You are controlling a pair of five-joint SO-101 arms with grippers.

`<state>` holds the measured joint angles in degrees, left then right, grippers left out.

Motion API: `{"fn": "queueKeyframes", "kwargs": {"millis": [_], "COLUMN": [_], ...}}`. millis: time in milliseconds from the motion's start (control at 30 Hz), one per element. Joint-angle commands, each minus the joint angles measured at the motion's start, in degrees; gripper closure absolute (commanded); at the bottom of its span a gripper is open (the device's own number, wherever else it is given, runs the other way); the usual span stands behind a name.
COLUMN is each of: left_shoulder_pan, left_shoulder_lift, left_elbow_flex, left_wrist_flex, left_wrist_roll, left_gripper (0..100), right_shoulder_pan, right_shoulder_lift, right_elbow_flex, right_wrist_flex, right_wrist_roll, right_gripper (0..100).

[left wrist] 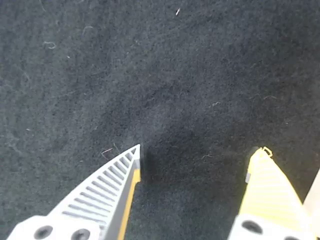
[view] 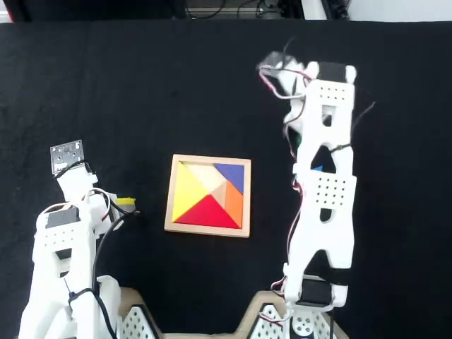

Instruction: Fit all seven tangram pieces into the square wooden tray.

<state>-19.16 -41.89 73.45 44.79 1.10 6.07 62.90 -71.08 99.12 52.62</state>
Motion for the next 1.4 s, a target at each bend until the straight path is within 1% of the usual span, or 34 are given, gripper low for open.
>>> {"fn": "queueKeyframes", "kwargs": {"millis": [0, 100, 233, 333, 500, 667, 767, 1000, 1167, 1267, 1367], "left_shoulder_pan": [0.57, 0.48, 0.48, 0.48, 0.66, 0.66, 0.66, 0.48, 0.66, 0.66, 0.66], "left_shoulder_lift": [-0.44, -0.44, -0.44, -0.44, -0.44, -0.44, -0.44, -0.44, -0.44, -0.44, -0.44], "left_elbow_flex": [-0.13, -0.13, -0.13, -0.13, -0.13, -0.13, -0.13, -0.13, -0.13, -0.13, -0.13], "left_wrist_flex": [-0.26, -0.26, -0.26, -0.26, -0.26, -0.26, -0.26, -0.18, -0.18, -0.18, -0.09], "left_wrist_roll": [-0.79, -0.79, -0.79, -0.79, -0.79, -0.79, -0.79, -0.79, -0.79, -0.79, -0.79], "left_gripper": [67, 67, 67, 67, 67, 67, 67, 67, 67, 67, 67], "right_shoulder_pan": [-0.88, -2.29, -4.75, -6.95, -10.90, -17.14, -21.54, -28.92, -32.00, -33.67, -33.85], "right_shoulder_lift": [-1.10, -1.98, -7.78, -15.52, -31.69, -43.12, -45.14, -45.14, -45.14, -45.14, -45.14], "right_elbow_flex": [-10.86, -11.21, -4.35, 4.18, 23.78, 41.10, 47.34, 55.08, 61.32, 64.66, 66.59], "right_wrist_flex": [2.11, 2.20, 2.20, 2.20, 2.11, 0.79, -2.37, -11.34, -17.32, -19.16, -20.66], "right_wrist_roll": [-6.68, -9.41, -12.66, -15.56, -20.13, -23.65, -26.81, -37.89, -39.12, -40.00, -40.62], "right_gripper": [97.1, 97.1, 97.3, 98.7, 98.7, 98.7, 98.7, 98.7, 98.7, 98.7, 98.7]}}
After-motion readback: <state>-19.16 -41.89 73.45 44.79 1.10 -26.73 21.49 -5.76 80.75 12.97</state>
